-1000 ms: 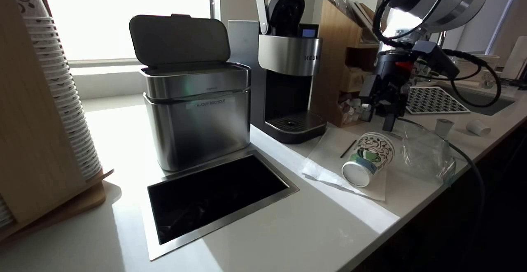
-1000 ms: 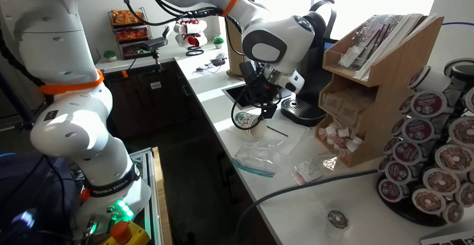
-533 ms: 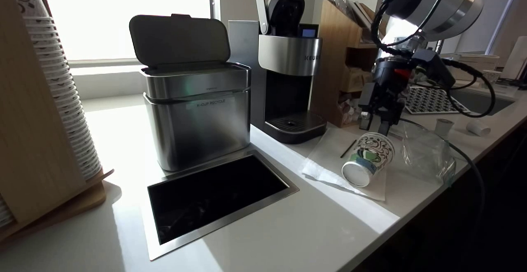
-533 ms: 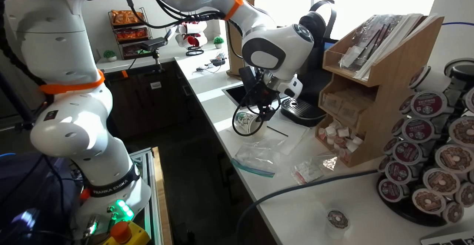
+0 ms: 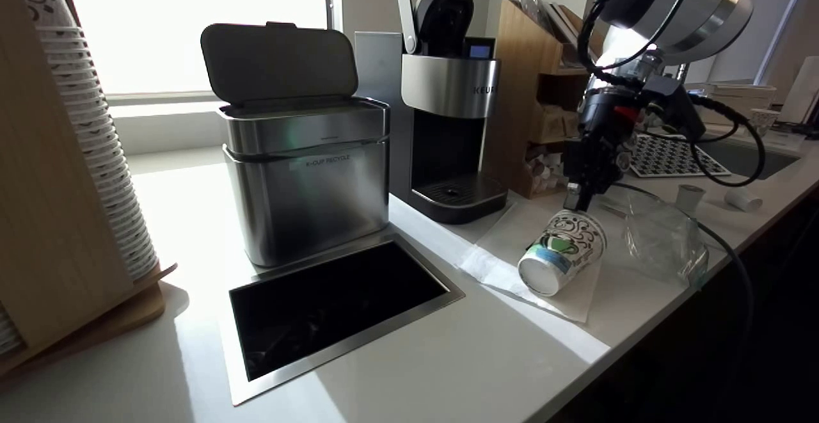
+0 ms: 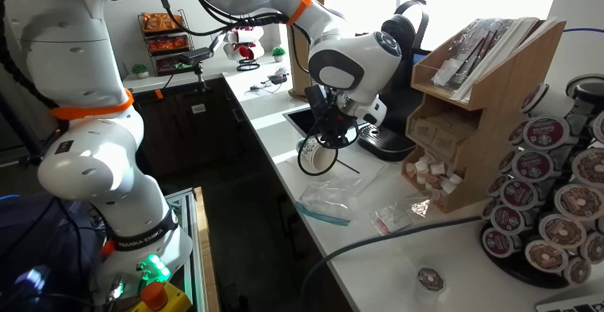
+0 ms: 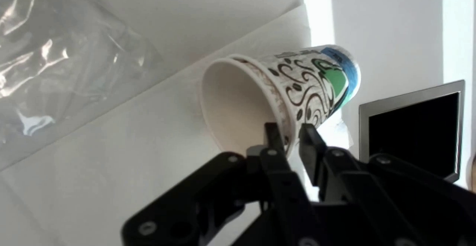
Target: Turn the cups around
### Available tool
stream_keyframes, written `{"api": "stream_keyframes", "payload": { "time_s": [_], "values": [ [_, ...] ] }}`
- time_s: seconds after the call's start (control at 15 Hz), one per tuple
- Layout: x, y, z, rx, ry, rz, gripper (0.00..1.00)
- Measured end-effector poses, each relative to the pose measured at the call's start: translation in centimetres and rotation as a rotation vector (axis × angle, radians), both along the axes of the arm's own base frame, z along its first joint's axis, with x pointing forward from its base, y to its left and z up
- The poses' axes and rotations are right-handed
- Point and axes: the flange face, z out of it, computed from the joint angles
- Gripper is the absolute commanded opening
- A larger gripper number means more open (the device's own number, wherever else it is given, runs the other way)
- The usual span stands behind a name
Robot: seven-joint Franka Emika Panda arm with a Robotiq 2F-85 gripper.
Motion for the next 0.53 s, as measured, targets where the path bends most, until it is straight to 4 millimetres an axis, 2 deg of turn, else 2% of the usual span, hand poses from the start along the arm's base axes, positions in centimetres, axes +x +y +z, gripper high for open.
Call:
{"api": "stream_keyframes", "payload": {
  "time_s": [0.33,0.4,0.47,0.53],
  "values": [
    [0.03,-0.15,0.11,0.014,-0.012,0.0,0.0],
    [0.04,-0.15,0.12,0.015,-0.014,0.0,0.03],
    [0.04,-0.16,0.12,0.016,-0.014,0.0,0.27],
    [0.04,-0.18,0.12,0.017,-0.015,0.0,0.29]
  ]
}}
